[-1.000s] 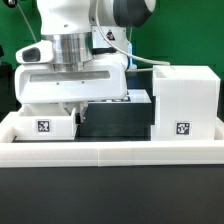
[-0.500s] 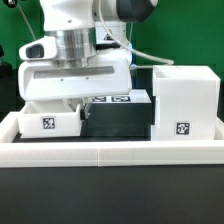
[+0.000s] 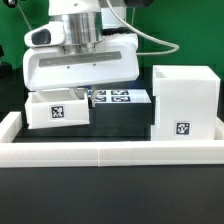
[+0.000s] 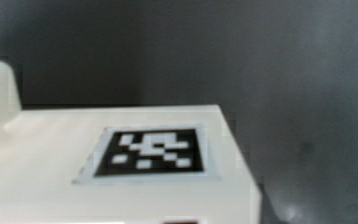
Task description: Assemble drawer
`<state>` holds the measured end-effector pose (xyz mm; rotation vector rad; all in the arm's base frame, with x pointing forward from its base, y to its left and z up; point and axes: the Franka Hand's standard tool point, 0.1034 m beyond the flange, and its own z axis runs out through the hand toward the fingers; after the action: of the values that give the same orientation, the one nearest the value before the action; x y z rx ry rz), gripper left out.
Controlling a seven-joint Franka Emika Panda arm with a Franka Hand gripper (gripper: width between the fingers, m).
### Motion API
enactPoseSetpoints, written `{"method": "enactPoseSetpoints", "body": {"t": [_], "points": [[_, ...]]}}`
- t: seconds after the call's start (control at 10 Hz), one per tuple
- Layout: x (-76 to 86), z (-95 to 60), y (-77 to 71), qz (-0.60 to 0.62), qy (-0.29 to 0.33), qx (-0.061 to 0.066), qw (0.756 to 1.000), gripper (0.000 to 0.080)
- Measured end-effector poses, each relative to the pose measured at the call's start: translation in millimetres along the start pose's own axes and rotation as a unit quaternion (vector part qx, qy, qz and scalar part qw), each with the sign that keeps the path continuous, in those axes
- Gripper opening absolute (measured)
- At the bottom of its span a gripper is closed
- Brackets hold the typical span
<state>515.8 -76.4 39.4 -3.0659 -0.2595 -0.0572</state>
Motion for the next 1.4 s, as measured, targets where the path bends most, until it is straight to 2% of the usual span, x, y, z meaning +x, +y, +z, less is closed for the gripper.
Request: {"method": "enactPoseSetpoints", "body": {"t": [0.1, 0.3, 0.5, 0.8, 0.9, 1.1, 1.3, 1.4], "points": [[-1.2, 0.9, 1.8, -0.080, -0.005, -0.003, 0.997, 0.0042], [1.0, 0.0, -3.9, -0.181, -0.011, -0.008, 0.983, 0.0042], [-0.5, 0.4, -3.0, -0.224, -0.013, -0.007, 0.974, 0.0042], [-2.1, 0.6, 0.8, -0.321, -0.019, -0.010, 0.947, 0.0042], [-1.9, 0.5, 0.5, -0.350, -0.021, -0.011, 0.937, 0.0042], [2.2, -0.2, -8.0, -0.436, -0.033, -0.018, 0.899, 0.0042], [4.5, 2.0, -17.5, -0.488, -0.040, -0.017, 0.872, 0.0042], [3.2, 1.9, -13.6, -0.505, -0.041, -0.016, 0.862, 0.0042]]}}
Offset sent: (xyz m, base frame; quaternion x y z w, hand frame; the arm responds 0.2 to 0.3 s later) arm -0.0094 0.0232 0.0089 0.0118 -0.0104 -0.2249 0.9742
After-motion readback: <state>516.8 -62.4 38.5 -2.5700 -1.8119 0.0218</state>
